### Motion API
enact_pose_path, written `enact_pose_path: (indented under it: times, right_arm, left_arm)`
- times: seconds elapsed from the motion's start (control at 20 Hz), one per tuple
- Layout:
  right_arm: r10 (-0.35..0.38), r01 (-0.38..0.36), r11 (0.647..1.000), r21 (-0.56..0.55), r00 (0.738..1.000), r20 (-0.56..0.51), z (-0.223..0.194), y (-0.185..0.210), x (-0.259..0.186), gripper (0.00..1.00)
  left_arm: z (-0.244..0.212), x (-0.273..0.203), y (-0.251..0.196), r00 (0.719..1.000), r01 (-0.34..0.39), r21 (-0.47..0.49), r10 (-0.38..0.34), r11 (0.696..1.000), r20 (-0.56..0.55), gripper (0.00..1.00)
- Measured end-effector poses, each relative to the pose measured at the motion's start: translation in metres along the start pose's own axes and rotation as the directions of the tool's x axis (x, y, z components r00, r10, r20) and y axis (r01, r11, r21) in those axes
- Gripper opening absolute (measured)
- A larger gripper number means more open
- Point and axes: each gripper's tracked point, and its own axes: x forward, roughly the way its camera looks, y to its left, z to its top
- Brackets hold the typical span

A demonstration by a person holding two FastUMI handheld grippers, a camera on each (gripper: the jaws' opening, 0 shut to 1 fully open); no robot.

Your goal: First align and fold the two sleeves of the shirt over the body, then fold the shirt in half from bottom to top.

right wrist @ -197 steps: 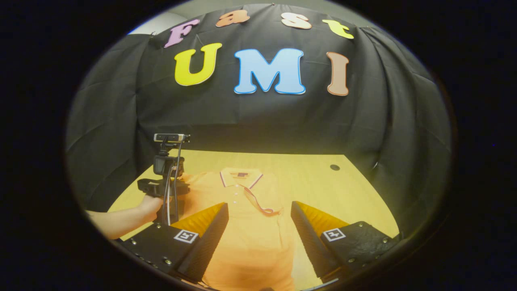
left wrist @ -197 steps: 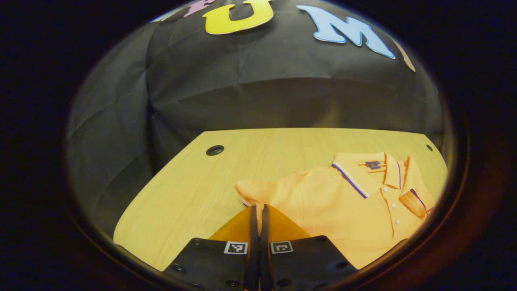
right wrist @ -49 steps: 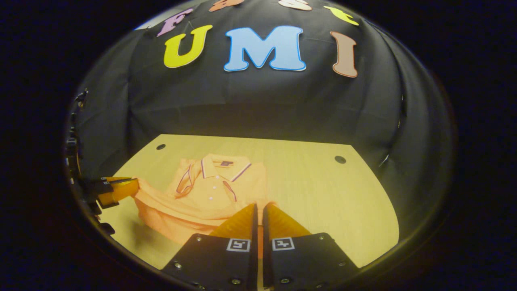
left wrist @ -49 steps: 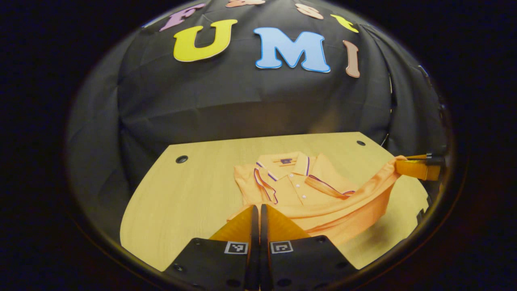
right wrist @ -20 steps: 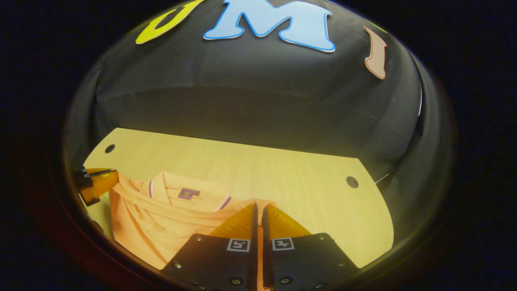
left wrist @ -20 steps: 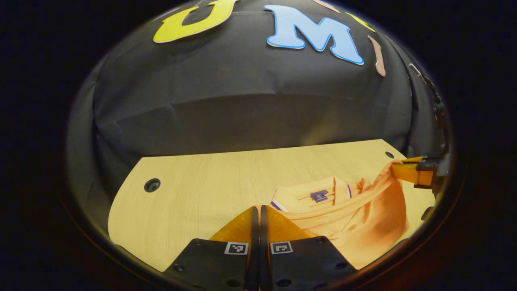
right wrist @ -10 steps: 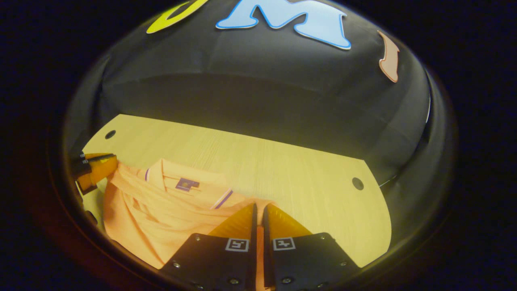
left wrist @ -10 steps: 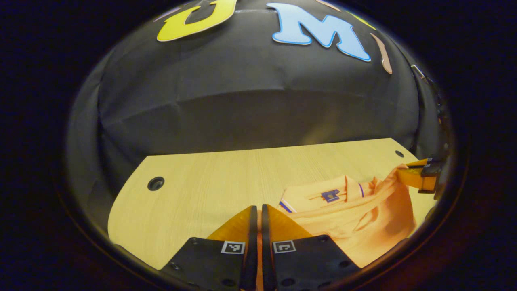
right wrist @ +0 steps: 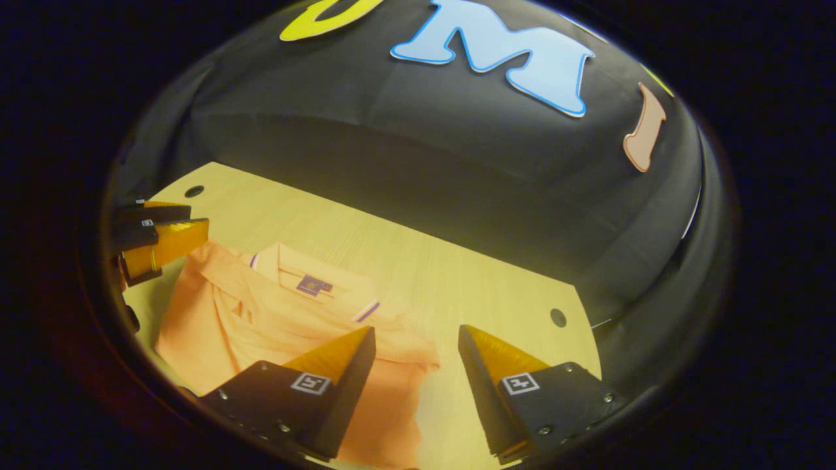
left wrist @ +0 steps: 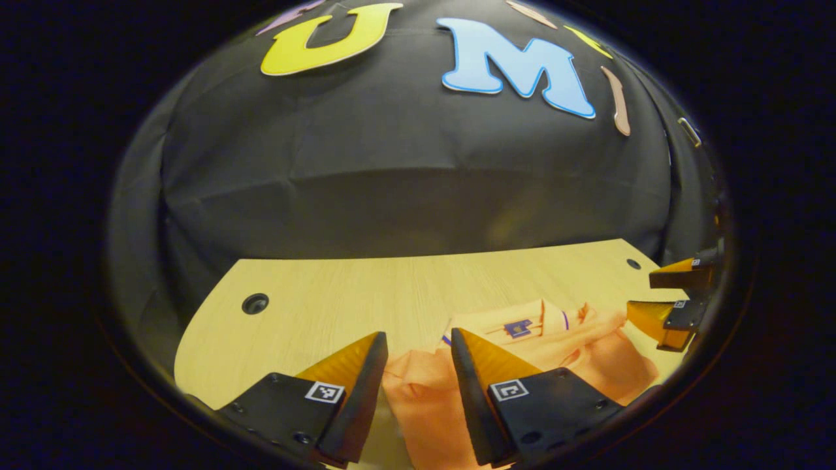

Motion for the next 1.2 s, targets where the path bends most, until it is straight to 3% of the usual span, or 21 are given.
enact_pose_path:
  times: [0.05,0.45,0.85,1.2]
  right_arm:
    - [-0.009,0.009,1.0,0.002,1.0,0.011,0.003,-0.002,-0.004,0.86]
    - [-0.036,0.029,0.998,0.062,0.992,0.118,0.032,-0.017,-0.045,0.85]
    - [-0.003,-0.03,0.991,0.128,0.967,0.254,0.054,-0.023,-0.1,0.85]
    - [-0.003,-0.06,0.983,0.175,0.94,0.341,0.048,-0.043,-0.153,0.86]
  left_arm:
    - [0.0,-0.003,0.0,1.0,0.002,-0.002,-0.002,1.0,-0.001,0.67]
    - [0.019,-0.037,0.005,0.999,-0.025,-0.012,0.026,1.0,0.041,0.93]
    - [0.054,-0.105,-0.014,0.987,-0.038,0.002,0.037,0.999,0.154,0.93]
    - [0.077,-0.181,-0.043,0.965,-0.051,0.01,0.046,0.999,0.26,0.92]
